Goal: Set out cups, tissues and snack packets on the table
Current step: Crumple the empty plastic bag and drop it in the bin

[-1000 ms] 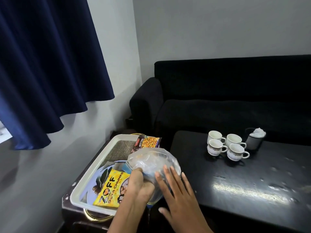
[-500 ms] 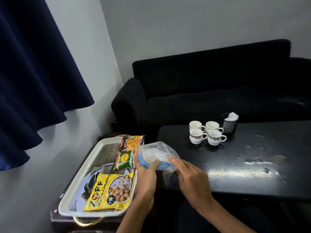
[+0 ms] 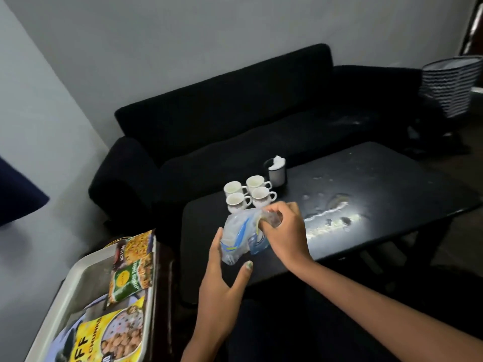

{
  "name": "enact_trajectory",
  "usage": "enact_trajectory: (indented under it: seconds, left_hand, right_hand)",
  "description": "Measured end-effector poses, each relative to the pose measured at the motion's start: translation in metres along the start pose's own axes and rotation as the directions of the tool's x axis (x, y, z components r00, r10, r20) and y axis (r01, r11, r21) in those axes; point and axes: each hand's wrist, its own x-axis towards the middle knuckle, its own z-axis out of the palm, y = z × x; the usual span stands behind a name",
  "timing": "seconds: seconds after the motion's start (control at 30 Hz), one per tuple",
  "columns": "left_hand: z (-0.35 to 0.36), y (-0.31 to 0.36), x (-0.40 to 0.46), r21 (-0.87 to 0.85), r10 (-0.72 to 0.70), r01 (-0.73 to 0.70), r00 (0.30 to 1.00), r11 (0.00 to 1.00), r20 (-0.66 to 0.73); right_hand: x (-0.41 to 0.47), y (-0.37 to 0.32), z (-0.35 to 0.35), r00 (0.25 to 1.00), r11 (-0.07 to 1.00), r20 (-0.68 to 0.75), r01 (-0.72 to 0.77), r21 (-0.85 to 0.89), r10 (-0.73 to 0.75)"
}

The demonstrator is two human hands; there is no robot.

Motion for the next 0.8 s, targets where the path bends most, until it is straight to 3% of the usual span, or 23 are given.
enact_trajectory:
  seconds: [0.37, 0.8]
  left_hand:
    - [0.129, 0.036, 0.008, 0.02, 0.034, -0.04, 0.968, 0.999, 0.247]
    - [0.274, 0.068, -0.002, 0.033, 0.115, -0.148, 0.874, 0.988, 0.472]
  right_hand:
    - [0.017, 0.038, -0.079, 0.993, 0.993, 0.019, -0.114, 0.038, 0.113]
    - [0.008, 0.111, -0.213, 0.992, 0.988, 0.013, -0.127, -0.087, 0.129]
